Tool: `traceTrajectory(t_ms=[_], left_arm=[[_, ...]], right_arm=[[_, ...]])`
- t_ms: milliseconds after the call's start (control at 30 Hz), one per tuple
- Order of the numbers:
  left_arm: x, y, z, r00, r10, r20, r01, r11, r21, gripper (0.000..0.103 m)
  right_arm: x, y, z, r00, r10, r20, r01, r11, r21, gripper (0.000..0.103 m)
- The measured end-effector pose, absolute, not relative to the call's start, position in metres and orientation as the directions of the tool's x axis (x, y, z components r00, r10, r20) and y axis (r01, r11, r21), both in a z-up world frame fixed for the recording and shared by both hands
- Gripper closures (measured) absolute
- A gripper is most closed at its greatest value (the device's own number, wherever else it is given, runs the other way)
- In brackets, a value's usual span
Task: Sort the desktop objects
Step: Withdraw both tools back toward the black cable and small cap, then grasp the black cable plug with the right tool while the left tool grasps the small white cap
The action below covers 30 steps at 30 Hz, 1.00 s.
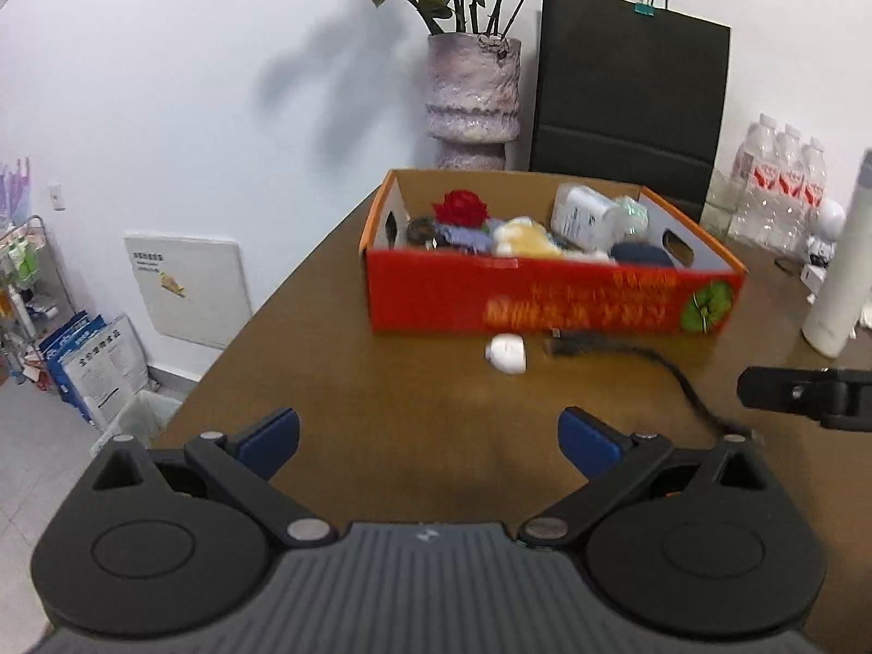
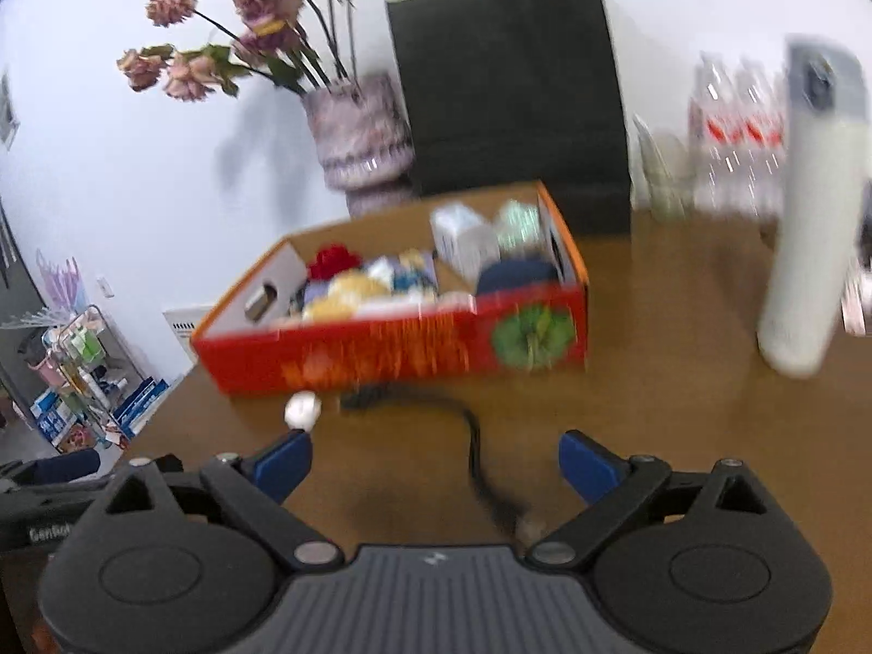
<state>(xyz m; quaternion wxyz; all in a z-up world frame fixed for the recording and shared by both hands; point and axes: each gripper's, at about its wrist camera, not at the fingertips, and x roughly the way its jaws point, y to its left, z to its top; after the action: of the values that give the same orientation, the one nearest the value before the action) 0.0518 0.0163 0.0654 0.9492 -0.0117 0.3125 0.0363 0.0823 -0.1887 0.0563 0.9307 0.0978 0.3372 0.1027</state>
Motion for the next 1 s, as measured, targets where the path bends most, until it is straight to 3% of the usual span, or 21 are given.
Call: traceTrajectory(t_ms=[433, 800, 1000], left_arm=[[-0.022, 0.010, 0.032, 0.783, 0.058, -0.620, -0.048, 0.998, 0.033, 0.000], [-0.029, 0.005, 0.024, 0.771, 0.033, -0.636, -0.020, 0.999, 0.028, 0.000], [-0.011, 0.002, 0.027, 0.771, 0.012, -0.637, 0.018, 0.999, 0.041, 0.000]], right_arm=[[-0.010, -0.174, 0.024, 0.751, 0.185, -0.634, -0.137, 0.983, 0.125, 0.006], [-0.037, -0.179, 0.015, 0.743, 0.172, -0.647, -0.133, 0.985, 0.109, 0.006], [-0.023, -0.187, 0.010, 0.753, 0.172, -0.635, -0.129, 0.985, 0.114, 0.016]])
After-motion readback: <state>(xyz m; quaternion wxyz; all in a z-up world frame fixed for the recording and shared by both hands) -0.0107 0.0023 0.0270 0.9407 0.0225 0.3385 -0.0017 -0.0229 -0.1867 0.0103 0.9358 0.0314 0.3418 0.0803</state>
